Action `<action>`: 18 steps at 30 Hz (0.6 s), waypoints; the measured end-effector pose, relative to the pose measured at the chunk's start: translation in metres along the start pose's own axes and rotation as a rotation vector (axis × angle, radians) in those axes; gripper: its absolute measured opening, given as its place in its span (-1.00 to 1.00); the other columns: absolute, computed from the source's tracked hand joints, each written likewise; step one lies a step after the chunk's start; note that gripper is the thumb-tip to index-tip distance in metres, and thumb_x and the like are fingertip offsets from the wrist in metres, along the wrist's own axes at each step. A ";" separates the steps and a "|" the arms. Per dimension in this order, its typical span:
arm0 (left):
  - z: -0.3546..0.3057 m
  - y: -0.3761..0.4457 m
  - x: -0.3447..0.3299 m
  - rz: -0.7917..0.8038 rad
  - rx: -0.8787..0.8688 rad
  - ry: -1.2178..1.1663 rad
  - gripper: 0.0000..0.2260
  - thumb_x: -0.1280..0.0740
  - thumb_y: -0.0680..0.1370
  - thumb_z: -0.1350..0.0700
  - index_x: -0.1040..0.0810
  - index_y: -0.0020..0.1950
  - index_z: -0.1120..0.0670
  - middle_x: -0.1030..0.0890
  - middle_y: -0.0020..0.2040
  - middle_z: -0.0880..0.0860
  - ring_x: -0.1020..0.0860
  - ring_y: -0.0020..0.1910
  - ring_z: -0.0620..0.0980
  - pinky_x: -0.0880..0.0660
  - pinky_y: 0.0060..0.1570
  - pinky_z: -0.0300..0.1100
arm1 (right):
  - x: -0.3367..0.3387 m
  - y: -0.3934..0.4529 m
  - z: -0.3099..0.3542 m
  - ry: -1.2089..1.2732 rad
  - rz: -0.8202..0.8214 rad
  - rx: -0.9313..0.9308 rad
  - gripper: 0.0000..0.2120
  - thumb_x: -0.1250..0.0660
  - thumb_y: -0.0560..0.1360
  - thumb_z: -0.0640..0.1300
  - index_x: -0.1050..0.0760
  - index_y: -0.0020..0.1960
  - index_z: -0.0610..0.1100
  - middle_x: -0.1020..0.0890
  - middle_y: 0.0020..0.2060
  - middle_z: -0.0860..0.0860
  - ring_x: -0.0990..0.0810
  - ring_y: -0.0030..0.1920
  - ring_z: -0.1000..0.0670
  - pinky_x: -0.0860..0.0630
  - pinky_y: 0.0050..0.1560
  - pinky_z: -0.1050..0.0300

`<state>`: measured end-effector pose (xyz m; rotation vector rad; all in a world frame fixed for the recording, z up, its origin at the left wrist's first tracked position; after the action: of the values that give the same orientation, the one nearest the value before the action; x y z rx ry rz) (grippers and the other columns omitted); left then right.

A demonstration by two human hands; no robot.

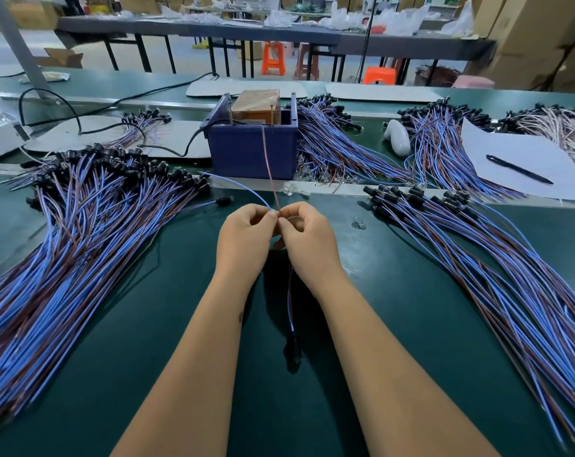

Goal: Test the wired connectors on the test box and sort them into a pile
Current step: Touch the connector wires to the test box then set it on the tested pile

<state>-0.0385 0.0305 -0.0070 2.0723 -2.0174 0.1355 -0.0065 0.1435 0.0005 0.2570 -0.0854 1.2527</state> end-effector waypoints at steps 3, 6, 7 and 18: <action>-0.001 0.001 0.004 -0.058 0.007 -0.064 -0.86 -0.28 0.59 0.11 -0.56 -0.14 -0.03 -0.69 -0.23 -0.09 -0.66 -0.11 -0.04 -0.59 0.06 0.11 | 0.001 0.000 0.001 -0.016 -0.021 0.012 -0.90 -0.26 0.55 -0.27 -0.51 -0.07 -0.12 -0.66 -0.13 -0.11 -0.63 -0.07 -0.12 -0.56 0.06 -0.17; -0.002 0.001 0.009 -0.102 -0.002 -0.132 -0.89 -0.23 0.62 0.12 -0.50 -0.07 -0.02 -0.66 -0.30 -0.08 -0.64 -0.19 -0.01 -0.58 0.04 0.09 | 0.004 -0.001 0.002 -0.016 -0.054 0.012 -0.88 -0.25 0.55 -0.26 -0.50 -0.09 -0.08 -0.64 -0.15 -0.10 -0.62 -0.08 -0.12 -0.56 0.04 -0.17; -0.001 0.002 0.010 -0.106 -0.003 -0.145 -0.89 -0.23 0.63 0.13 -0.50 -0.06 -0.02 -0.63 -0.34 -0.07 -0.62 -0.25 -0.03 -0.58 0.00 0.06 | 0.005 -0.001 0.002 -0.012 -0.063 0.011 -0.87 -0.24 0.55 -0.25 -0.49 -0.10 -0.06 -0.64 -0.16 -0.09 -0.61 -0.09 -0.12 -0.56 0.03 -0.16; 0.004 0.006 0.020 -0.137 -0.002 -0.062 -0.82 -0.25 0.59 0.12 -0.62 -0.08 -0.09 -0.44 -0.52 -0.18 -0.35 -0.48 -0.18 -0.41 -0.33 -0.22 | 0.012 0.000 0.001 0.011 -0.142 0.003 -0.88 -0.23 0.56 -0.22 -0.49 -0.09 -0.04 -0.55 -0.29 0.01 -0.49 -0.28 0.03 -0.53 -0.10 -0.04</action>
<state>-0.0439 0.0102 -0.0059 2.2314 -1.9007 0.0453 -0.0024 0.1548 0.0039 0.2544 -0.0550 1.1130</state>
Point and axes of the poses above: each hand's wrist, its own y-axis towards the middle knuckle, its own x-axis out of the back of the hand, z = x × y, the point moved 6 cm from there along y, towards the middle knuckle
